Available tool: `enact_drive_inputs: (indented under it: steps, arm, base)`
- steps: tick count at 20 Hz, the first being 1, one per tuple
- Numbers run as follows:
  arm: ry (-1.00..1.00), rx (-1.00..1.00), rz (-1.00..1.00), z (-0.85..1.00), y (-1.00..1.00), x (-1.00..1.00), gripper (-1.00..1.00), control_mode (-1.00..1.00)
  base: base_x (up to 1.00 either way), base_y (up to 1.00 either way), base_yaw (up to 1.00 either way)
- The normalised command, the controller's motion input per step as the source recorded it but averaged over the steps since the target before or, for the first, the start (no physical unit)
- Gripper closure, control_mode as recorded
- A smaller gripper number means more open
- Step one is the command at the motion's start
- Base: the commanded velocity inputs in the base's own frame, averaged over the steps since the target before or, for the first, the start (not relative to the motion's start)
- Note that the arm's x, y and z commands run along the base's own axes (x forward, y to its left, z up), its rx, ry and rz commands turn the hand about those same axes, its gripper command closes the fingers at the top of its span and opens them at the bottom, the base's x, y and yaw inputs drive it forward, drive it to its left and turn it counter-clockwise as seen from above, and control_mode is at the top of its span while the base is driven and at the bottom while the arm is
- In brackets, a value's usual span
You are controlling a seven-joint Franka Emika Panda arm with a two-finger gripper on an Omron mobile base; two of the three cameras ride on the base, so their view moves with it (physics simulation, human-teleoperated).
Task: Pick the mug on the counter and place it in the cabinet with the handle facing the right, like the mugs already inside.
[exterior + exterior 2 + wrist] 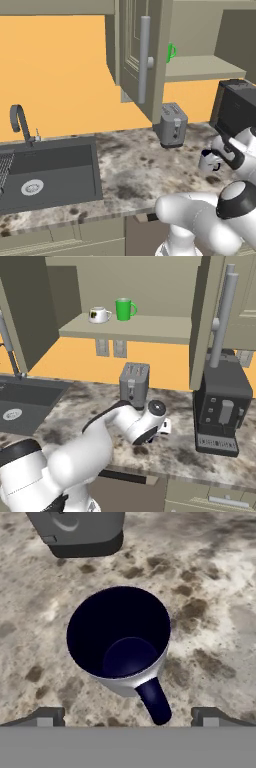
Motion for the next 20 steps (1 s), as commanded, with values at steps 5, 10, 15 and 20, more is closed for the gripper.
enact_drive_inputs:
  steps: [5,10,15,20]
  arm:
    - [0.00,0.01,0.06,-0.20,-0.06,0.21,-1.00,-1.00]
    - [0.00,0.00,0.08,-0.22,-0.04,0.15,-1.00,-1.00]
    - [0.02,0.00,0.07,-0.22,0.00,0.22,1.00,-1.00]
    - [0.00,0.00,0.06,-0.21,-0.02,0.13,1.00,-1.00]
  base:
    - [0.00,0.00,0.00]
    - [0.00,0.00,0.00]
    - [0.00,0.00,0.00]
    - [0.00,0.00,0.00]
